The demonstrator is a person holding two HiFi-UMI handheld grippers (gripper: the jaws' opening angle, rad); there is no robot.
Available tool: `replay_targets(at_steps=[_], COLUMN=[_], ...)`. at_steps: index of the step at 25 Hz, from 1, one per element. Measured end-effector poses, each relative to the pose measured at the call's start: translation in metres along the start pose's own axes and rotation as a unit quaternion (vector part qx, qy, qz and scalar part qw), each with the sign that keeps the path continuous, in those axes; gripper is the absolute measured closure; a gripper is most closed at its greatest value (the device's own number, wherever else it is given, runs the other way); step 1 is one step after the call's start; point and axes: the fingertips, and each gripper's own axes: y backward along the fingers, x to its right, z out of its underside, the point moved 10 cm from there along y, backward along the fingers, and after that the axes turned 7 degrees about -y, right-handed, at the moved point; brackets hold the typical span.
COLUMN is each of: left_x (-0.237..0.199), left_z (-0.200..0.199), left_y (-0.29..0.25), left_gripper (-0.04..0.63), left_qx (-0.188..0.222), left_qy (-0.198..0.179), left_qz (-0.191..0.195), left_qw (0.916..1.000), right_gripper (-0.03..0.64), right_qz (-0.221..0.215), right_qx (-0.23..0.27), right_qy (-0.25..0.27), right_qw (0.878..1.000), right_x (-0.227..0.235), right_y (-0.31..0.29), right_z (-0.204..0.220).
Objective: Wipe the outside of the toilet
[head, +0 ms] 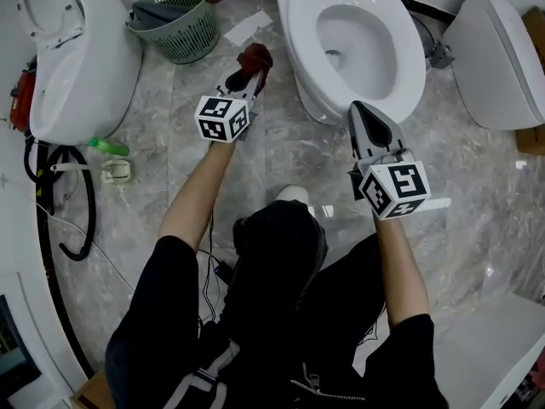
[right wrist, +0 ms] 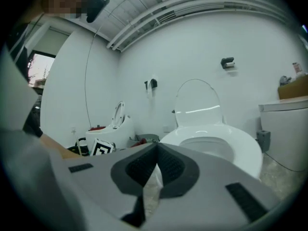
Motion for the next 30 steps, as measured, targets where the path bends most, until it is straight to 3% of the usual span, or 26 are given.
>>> replay_targets(at_steps=[12,19,30], left_x=[-0.026,-0.033,0.017], left_z=[0.012,0.032,0.049], left_y=[-0.061,-0.088,-0.07], left_gripper=[0.546,0.546,0.546], left_qx=[0.003,-0.002,0.017], left_qy=[0.002,0.016,0.046], left_qz=[0.026,0.043,0.077], left_qw=[0.9997,0.999,0.9958], right_gripper=[0.614,0.614,0.614], right_qz=[-0.089,-0.086,-0.054], right_qx=[-0.023,-0.034,-0.033], right_qy=[-0.006,0.006,0.018], right_qw=[0.996,0.996,0.998], right_x=[-0.047,-0.046,-0.037], right_y=[-0.101,-0.103,-0.052], right_z=[0.025,0.039,0.05])
